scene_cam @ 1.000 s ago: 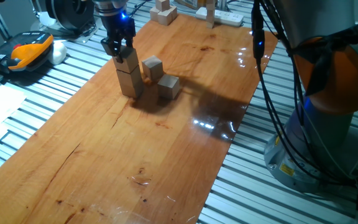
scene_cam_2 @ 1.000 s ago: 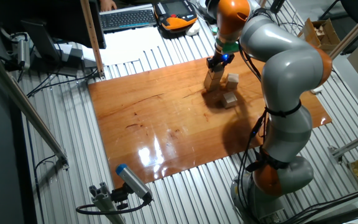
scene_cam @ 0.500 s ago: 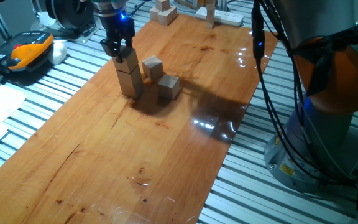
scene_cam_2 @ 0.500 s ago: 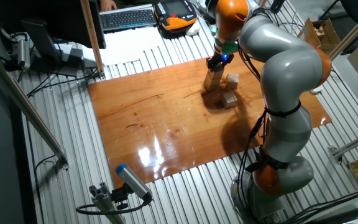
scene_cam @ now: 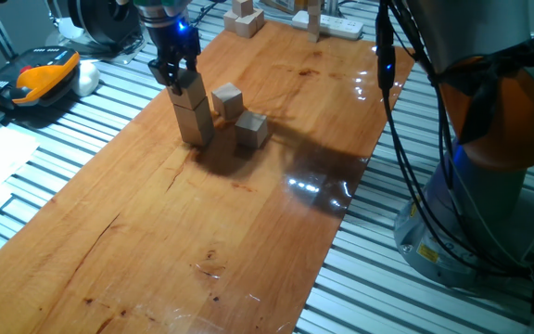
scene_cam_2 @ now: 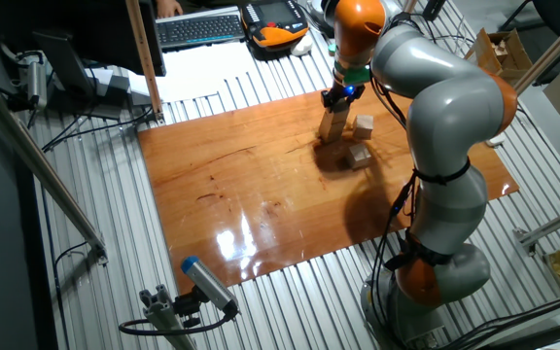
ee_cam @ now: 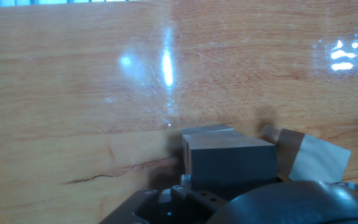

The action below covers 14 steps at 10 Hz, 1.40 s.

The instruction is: Stack the blocks in a vertical line of five

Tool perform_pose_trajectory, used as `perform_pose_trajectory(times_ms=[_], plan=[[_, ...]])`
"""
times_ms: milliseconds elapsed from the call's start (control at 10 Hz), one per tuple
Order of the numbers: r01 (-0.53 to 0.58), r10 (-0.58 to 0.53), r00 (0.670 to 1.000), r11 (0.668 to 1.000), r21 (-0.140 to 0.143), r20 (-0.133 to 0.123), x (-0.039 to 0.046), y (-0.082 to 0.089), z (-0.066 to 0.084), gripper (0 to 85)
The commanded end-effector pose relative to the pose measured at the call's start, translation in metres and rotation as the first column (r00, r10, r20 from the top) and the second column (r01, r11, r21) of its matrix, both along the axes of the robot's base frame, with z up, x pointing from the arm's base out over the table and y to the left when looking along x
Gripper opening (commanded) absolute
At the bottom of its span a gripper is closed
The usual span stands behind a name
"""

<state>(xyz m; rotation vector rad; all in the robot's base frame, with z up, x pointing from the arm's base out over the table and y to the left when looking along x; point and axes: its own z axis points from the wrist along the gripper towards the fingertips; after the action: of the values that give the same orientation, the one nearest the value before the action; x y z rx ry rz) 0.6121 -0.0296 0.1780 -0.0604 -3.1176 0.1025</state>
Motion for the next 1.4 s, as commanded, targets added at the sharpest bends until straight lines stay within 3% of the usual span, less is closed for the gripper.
perform_pose_trajectory(times_ms=[0,600,1300], plan=[[0.000,0.000,1.000,1.000,0.005,-0.001,-0.0001,0.0000,0.0000,34.0],[-0.012,0.012,1.000,1.000,0.013,-0.009,-0.0005,-0.0013,0.0002,34.0],[-0.021,0.021,1.000,1.000,0.014,-0.002,-0.0008,-0.0012,-0.0004,34.0]])
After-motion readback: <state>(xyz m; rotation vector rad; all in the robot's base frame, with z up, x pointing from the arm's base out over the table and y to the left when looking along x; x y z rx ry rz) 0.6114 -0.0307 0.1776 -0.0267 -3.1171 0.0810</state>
